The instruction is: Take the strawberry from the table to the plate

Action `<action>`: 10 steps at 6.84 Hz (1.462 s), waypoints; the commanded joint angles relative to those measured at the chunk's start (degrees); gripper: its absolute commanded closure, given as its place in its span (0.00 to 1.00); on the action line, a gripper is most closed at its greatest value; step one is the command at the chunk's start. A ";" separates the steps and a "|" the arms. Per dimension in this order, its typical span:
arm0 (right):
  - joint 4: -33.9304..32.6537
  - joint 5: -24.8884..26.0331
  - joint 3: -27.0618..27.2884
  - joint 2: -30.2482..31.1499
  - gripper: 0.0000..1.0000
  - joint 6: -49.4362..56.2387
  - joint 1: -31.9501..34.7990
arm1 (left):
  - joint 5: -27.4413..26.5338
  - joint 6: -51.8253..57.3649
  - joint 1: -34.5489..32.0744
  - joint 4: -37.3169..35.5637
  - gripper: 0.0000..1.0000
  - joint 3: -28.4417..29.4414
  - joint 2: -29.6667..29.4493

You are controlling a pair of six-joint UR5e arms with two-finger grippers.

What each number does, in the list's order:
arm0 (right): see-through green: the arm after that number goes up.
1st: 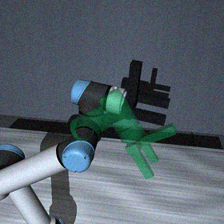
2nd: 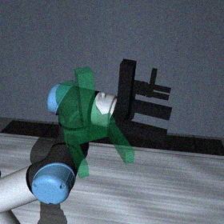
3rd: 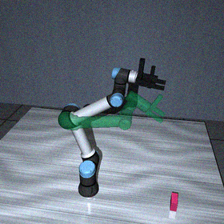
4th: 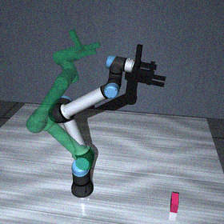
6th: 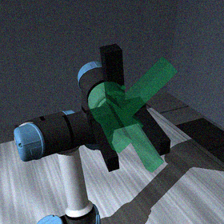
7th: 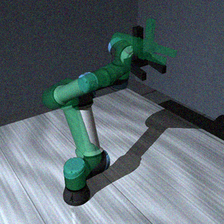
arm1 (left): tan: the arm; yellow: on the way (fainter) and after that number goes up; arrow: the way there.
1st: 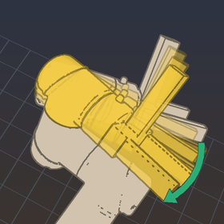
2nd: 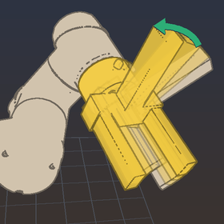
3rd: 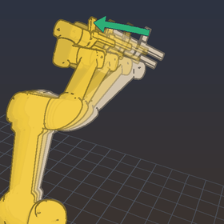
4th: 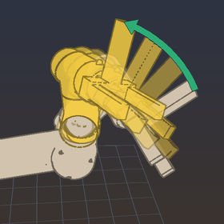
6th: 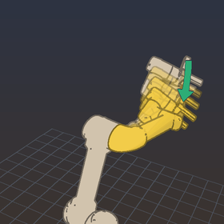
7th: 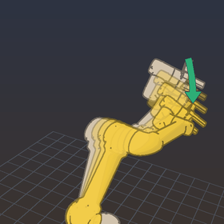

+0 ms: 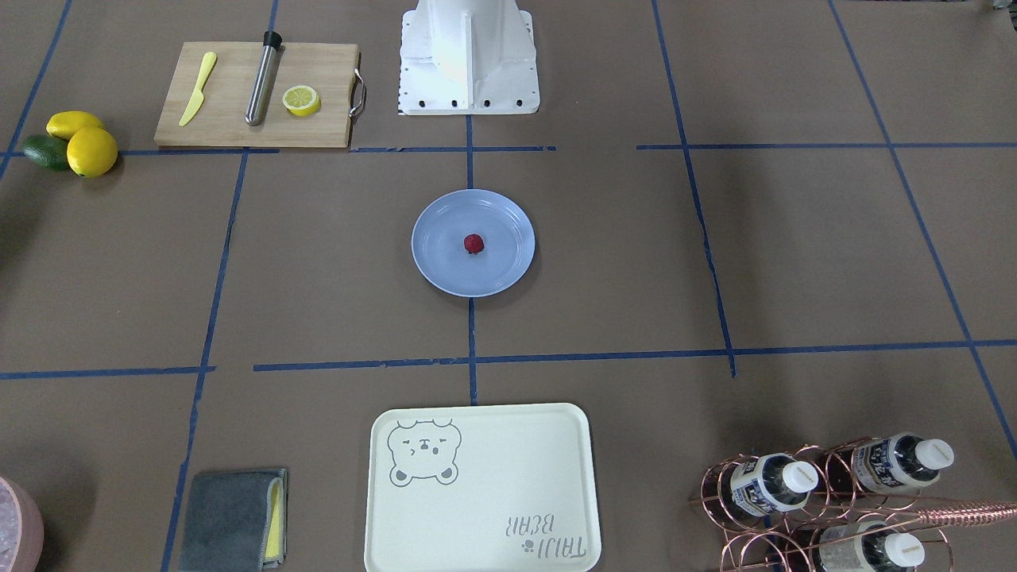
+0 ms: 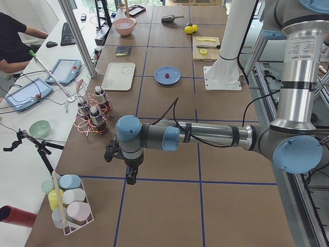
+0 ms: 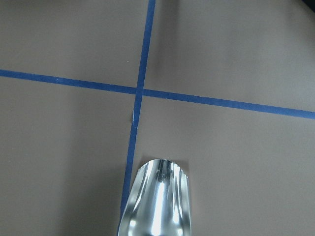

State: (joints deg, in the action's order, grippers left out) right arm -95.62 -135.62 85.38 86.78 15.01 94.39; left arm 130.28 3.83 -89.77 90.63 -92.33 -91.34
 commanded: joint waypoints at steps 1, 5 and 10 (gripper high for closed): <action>3.74 0.10 -0.12 0.23 0.00 -4.51 0.00 | 0.06 -0.22 0.03 0.07 0.00 -0.22 -0.06; 8.79 0.18 -1.53 0.76 0.00 -10.08 0.00 | 0.06 -0.22 0.03 0.07 0.00 -0.57 -0.06; 8.79 0.10 -1.36 0.67 0.00 -10.08 0.00 | 0.06 -0.22 -0.06 0.07 0.00 -0.40 -0.06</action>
State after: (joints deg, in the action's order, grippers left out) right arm -86.84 -135.46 83.92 87.48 4.92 94.39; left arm 130.34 3.60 -89.76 90.70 -92.89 -91.41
